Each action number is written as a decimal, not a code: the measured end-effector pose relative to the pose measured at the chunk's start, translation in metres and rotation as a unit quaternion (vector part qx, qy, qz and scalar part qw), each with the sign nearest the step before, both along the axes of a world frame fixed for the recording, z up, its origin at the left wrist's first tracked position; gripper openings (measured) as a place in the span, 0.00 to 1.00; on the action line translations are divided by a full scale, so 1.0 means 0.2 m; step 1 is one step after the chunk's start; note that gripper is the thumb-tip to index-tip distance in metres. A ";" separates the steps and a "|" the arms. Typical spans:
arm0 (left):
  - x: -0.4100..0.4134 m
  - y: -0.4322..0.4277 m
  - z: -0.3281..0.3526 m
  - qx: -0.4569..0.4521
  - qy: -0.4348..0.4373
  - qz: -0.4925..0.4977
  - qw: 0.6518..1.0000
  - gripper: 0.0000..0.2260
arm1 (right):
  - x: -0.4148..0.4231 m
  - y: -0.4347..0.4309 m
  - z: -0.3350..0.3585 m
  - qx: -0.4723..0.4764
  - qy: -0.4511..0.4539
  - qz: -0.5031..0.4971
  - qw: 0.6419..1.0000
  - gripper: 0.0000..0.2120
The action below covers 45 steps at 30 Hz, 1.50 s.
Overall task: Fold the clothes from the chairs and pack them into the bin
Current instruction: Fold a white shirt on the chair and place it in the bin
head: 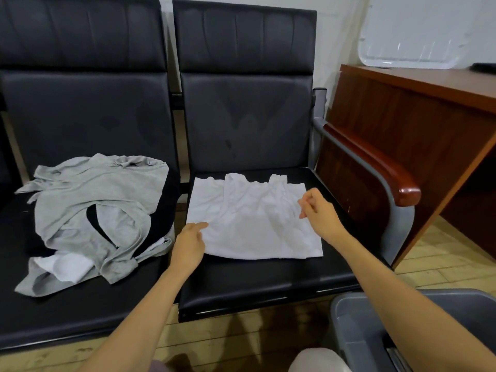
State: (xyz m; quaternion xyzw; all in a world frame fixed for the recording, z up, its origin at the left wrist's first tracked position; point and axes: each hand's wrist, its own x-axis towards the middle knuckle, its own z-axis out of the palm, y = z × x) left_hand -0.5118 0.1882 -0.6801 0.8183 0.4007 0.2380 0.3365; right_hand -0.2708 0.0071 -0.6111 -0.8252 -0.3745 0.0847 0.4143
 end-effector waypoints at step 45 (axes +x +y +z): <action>0.01 0.01 -0.05 -0.020 0.088 0.015 0.996 0.26 | 0.14 -0.17 -0.29 0.091 0.236 -0.222 0.942 0.14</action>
